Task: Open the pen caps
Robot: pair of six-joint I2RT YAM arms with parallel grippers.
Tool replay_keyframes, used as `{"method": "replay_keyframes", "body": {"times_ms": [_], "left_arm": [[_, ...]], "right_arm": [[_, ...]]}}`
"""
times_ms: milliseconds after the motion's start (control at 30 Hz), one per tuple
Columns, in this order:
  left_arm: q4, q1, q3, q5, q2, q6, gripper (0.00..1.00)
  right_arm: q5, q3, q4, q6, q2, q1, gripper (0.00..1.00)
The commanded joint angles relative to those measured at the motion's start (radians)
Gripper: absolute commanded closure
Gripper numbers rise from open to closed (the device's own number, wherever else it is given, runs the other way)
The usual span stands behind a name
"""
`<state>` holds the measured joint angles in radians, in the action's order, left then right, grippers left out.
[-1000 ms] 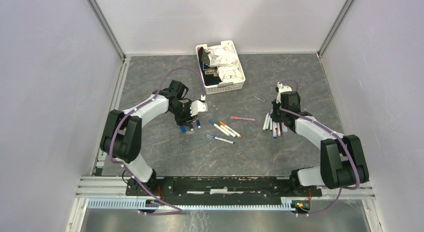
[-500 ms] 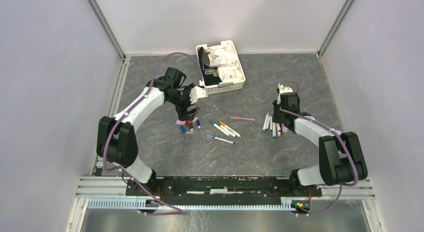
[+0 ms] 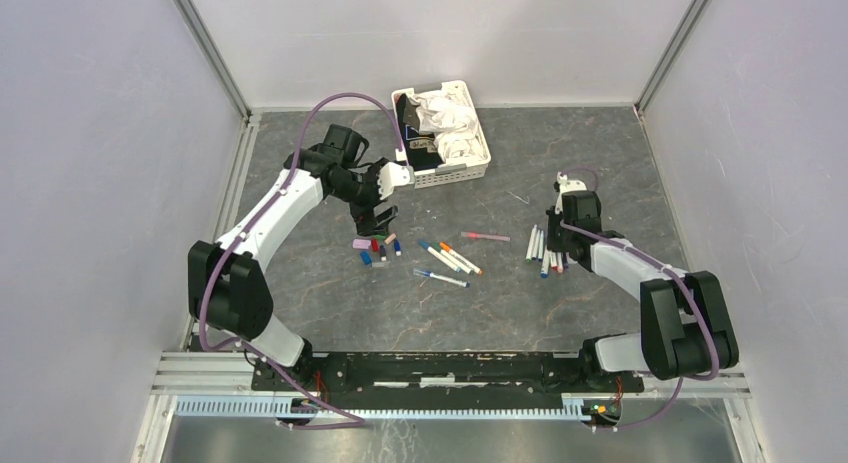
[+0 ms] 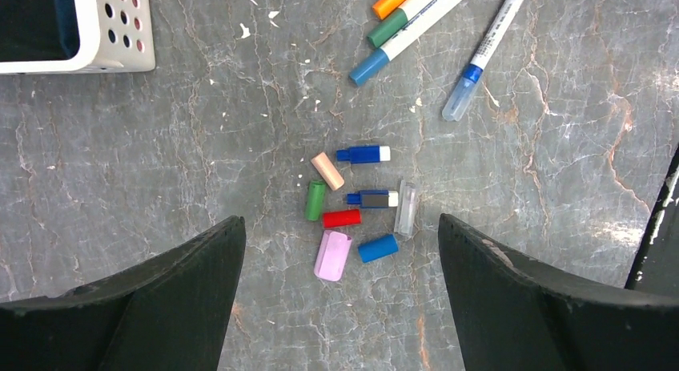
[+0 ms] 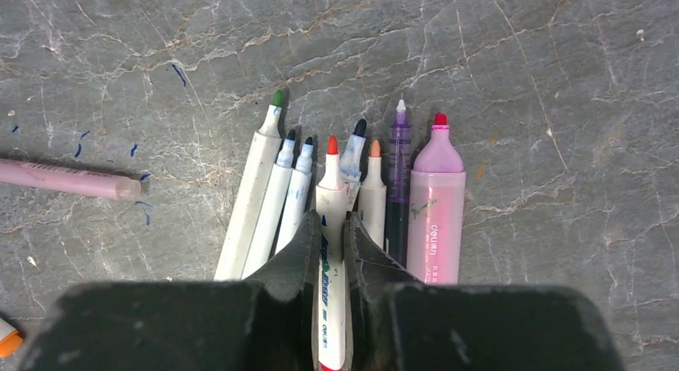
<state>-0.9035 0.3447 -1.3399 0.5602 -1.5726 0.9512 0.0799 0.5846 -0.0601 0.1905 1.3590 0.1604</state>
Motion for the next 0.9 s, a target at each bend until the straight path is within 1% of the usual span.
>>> {"method": "replay_keyframes", "body": {"times_ms": [0, 200, 333, 400, 500, 633, 733, 867], "left_arm": [[-0.017, 0.002, -0.034, 0.033, 0.036, -0.041, 0.06], [-0.021, 0.002, -0.031, 0.018, 0.043, -0.036, 0.07], [-0.022, 0.002, -0.029, 0.011, 0.046, -0.035, 0.07], [-0.023, 0.002, -0.029, 0.007, 0.049, -0.034, 0.07], [-0.027, 0.001, -0.027, 0.007, 0.055, -0.034, 0.07], [-0.029, 0.002, -0.027, 0.004, 0.056, -0.033, 0.07], [-0.031, 0.0, -0.027, 0.006, 0.056, -0.036, 0.07], [-0.03, 0.0, -0.034, 0.012, 0.057, -0.052, 0.07]], "right_arm": [[-0.024, -0.007, 0.03, 0.014, 0.002, -0.005, 0.89], [-0.072, 0.018, 0.041, 0.017, 0.054, -0.004, 0.89], [-0.104, 0.057, 0.038, 0.007, 0.093, 0.001, 0.86], [-0.109, 0.071, 0.034, 0.001, 0.098, 0.002, 0.81], [-0.092, 0.086, 0.013, -0.009, 0.089, 0.001, 0.7], [-0.05, 0.102, -0.008, -0.015, 0.042, 0.001, 0.62], [-0.03, 0.121, -0.021, -0.019, 0.008, 0.012, 0.58], [-0.014, 0.173, -0.037, -0.046, 0.003, 0.076, 0.52]]}}
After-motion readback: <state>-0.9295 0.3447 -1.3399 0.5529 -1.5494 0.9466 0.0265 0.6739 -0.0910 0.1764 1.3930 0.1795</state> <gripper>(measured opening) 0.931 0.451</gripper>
